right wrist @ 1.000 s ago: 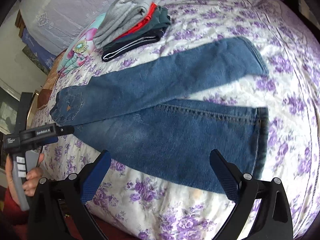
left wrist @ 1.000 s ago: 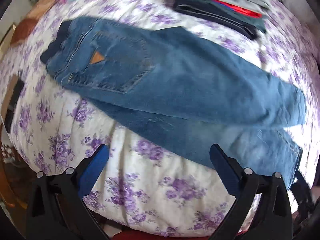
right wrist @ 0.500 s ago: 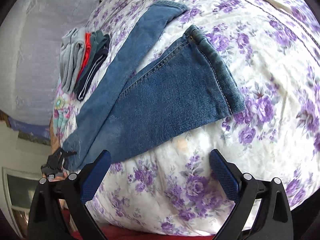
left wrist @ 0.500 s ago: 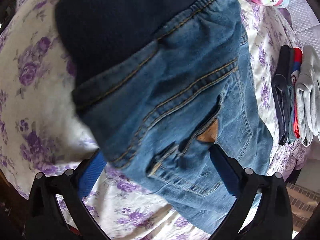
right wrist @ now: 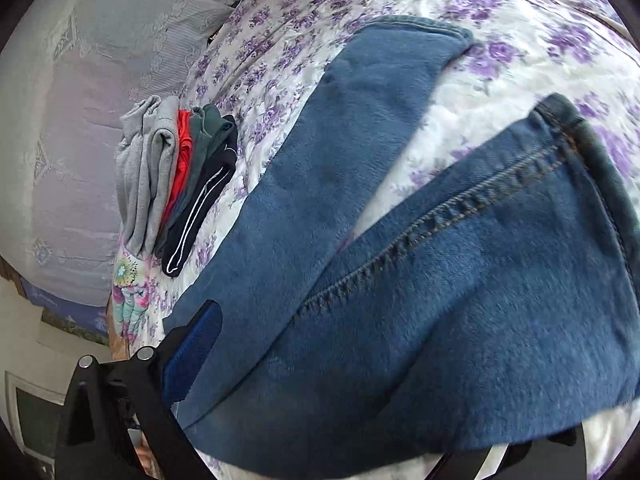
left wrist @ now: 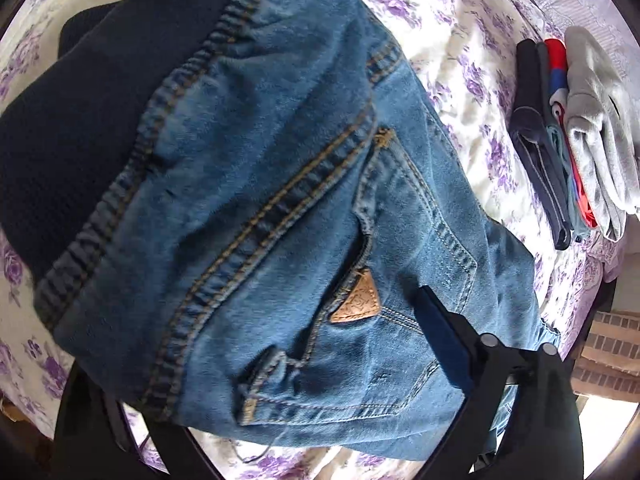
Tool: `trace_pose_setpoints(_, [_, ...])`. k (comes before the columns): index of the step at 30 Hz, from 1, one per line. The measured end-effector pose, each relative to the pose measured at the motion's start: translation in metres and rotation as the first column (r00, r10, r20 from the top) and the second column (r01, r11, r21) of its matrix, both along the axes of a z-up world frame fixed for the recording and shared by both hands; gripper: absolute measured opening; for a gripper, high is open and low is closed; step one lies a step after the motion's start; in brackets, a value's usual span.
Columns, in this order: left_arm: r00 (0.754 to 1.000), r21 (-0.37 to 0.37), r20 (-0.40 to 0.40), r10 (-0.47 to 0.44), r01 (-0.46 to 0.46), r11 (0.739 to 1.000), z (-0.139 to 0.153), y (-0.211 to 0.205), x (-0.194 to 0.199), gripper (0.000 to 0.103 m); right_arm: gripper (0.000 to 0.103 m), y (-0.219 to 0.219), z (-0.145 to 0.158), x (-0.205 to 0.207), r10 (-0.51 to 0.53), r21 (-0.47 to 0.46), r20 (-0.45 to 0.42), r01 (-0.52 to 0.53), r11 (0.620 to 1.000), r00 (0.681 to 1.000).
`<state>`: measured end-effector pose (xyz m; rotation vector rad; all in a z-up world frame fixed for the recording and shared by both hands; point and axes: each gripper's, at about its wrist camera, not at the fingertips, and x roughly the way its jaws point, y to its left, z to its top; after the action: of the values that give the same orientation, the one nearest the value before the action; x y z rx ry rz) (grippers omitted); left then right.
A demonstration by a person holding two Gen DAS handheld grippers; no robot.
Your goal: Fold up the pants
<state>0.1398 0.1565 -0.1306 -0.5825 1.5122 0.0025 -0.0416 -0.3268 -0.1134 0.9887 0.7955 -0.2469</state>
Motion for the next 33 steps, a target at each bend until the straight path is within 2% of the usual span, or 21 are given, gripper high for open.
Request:
trace_pose_setpoints(1, [1.000,0.001,-0.001,-0.002,0.002,1.000,0.001,0.011,0.003,0.083,0.083,0.002,0.001,0.004,-0.007,-0.037,-0.011,0.006,0.999,1.000])
trace_pose_setpoints(2, [1.000,0.006,-0.001,-0.008,0.008,1.000,0.003,0.017,0.000,0.081,0.055,0.002,0.000,0.003,-0.011,-0.063,-0.017,0.010,0.998,1.000])
trace_pose_setpoints(4, [0.999,0.031,0.008,-0.034,0.034,0.999,0.003,0.030,-0.001,0.072,0.020,-0.004,-0.010,-0.003,-0.027,-0.019,-0.001,0.027,0.999,1.000])
trace_pose_setpoints(6, [0.999,0.059,0.008,-0.054,0.053,0.997,0.009,0.032,-0.002,0.064,0.014,-0.013,-0.023,-0.014,-0.078,0.087,0.039,0.075,0.993,0.996])
trace_pose_setpoints(8, [0.996,0.087,0.014,-0.083,0.082,0.993,0.021,0.031,-0.001,0.053,0.012,-0.010,-0.022,-0.025,-0.091,0.097,0.061,0.085,0.992,0.994])
trace_pose_setpoints(12, [0.982,0.175,0.056,-0.179,0.167,0.970,0.049,0.019,-0.005,0.035,0.011,-0.001,-0.004,-0.039,-0.088,0.047,0.119,0.083,0.995,0.989])
trace_pose_setpoints(14, [0.975,0.191,0.088,-0.202,0.182,0.964,0.061,0.019,-0.014,0.033,0.010,-0.002,0.005,-0.047,-0.093,0.049,0.152,0.087,0.995,0.984])
trace_pose_setpoints(17, [0.975,0.141,0.118,-0.188,0.171,0.975,0.077,0.028,-0.031,0.030,0.008,-0.009,0.024,-0.065,-0.093,0.033,0.187,0.088,0.996,0.978])
trace_pose_setpoints(20, [0.980,0.054,0.118,-0.157,0.152,0.987,0.085,0.045,-0.061,0.030,0.008,-0.014,0.042,-0.093,-0.063,-0.014,0.192,0.067,0.998,0.979])
trace_pose_setpoints(21, [0.983,0.023,0.115,-0.146,0.145,0.989,0.084,0.048,-0.074,0.030,0.008,-0.016,0.044,-0.102,-0.047,-0.034,0.175,0.053,0.998,0.983])
trace_pose_setpoints(23, [0.985,-0.006,0.093,-0.142,0.143,0.990,0.073,0.030,-0.095,0.030,0.008,-0.019,0.035,-0.112,-0.008,-0.056,0.088,0.013,0.998,0.996])
trace_pose_setpoints(25, [0.989,-0.043,0.051,-0.139,0.141,0.989,0.055,0.033,-0.118,0.030,0.008,-0.024,0.015,-0.115,0.017,-0.028,-0.021,-0.018,0.999,1.000])
trace_pose_setpoints(27, [0.995,-0.099,0.024,-0.095,0.097,0.990,0.038,0.046,-0.130,0.032,0.009,-0.027,0.003,-0.122,0.041,0.027,-0.071,-0.039,0.999,0.997])
trace_pose_setpoints(28, [0.997,-0.116,0.024,-0.075,0.077,0.990,0.038,0.048,-0.138,0.033,0.012,-0.029,0.002,-0.123,0.056,0.050,-0.088,-0.052,0.997,0.995])
trace_pose_setpoints(29, [0.998,-0.126,0.030,-0.055,0.059,0.990,0.040,0.055,-0.143,0.033,0.025,-0.032,0.003,-0.124,0.073,0.054,-0.120,-0.067,0.996,0.990])
trace_pose_setpoints(31, [0.998,-0.112,0.045,-0.048,0.053,0.992,0.044,0.056,-0.148,0.042,0.044,-0.048,0.011,-0.132,0.052,0.014,-0.181,-0.050,0.999,0.982])
trace_pose_setpoints(33, [0.997,-0.038,0.062,-0.052,0.055,0.998,0.050,0.058,-0.152,0.052,0.044,-0.074,0.024,-0.153,-0.068,-0.079,-0.218,0.052,0.996,0.973])
